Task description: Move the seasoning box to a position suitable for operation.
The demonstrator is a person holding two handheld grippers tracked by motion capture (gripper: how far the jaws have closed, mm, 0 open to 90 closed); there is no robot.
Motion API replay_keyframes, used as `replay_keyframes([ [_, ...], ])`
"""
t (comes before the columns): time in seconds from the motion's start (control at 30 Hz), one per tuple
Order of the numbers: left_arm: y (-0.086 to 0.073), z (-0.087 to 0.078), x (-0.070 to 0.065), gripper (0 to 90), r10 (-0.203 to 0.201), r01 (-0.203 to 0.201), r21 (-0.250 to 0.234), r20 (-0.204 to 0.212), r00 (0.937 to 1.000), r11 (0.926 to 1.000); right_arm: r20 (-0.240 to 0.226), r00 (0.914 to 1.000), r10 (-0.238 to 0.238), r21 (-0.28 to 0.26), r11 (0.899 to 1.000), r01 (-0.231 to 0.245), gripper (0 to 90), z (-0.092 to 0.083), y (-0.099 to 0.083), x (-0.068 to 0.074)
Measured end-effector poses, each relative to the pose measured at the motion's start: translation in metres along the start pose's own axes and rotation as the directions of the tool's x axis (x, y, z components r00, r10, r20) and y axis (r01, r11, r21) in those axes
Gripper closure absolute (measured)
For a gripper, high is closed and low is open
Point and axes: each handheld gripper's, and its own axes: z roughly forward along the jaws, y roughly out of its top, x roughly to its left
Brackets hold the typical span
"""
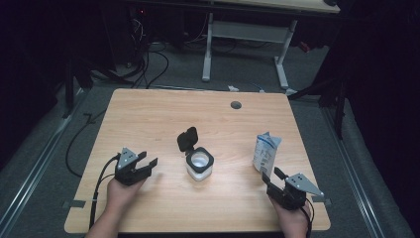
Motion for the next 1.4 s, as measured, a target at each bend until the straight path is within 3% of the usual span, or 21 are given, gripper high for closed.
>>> replay_keyframes([
  [0.23,0.000,0.000,-0.001,45.2,0.000,0.000,0.003,0.001,1.0000,1.0000,-0.029,0.9993,-0.022,0.021,1.000,0.023,48.7,0.006,0.000,0.011],
  [0.43,0.000,-0.002,0.002,40.3,-0.024,0.024,0.021,-0.001,0.9997,0.9995,-0.040,0.9979,-0.051,0.029,0.998,0.052,50.4,0.014,0.002,0.018],
  [0.63,-0.001,-0.007,0.001,37.3,-0.021,0.022,0.036,-0.026,0.9994,0.9991,-0.053,0.9966,-0.063,0.040,0.997,0.065,53.3,0.026,0.005,0.025],
  [0.97,-0.007,-0.016,-0.010,41.1,0.028,-0.026,0.045,-0.042,0.9987,0.9986,-0.096,0.9897,-0.106,0.058,0.992,0.112,56.6,0.051,0.011,0.048],
  [1.2,-0.009,-0.024,-0.014,45.1,-0.006,0.006,0.020,-0.028,0.9996,0.9998,-0.139,0.9822,-0.127,0.069,0.988,0.137,60.5,0.067,0.014,0.065],
  [1.4,-0.005,-0.025,-0.019,51.0,-0.007,0.007,-0.010,-0.013,0.9999,0.9999,-0.168,0.9751,-0.144,0.093,0.982,0.161,61.7,0.077,0.011,0.077],
])
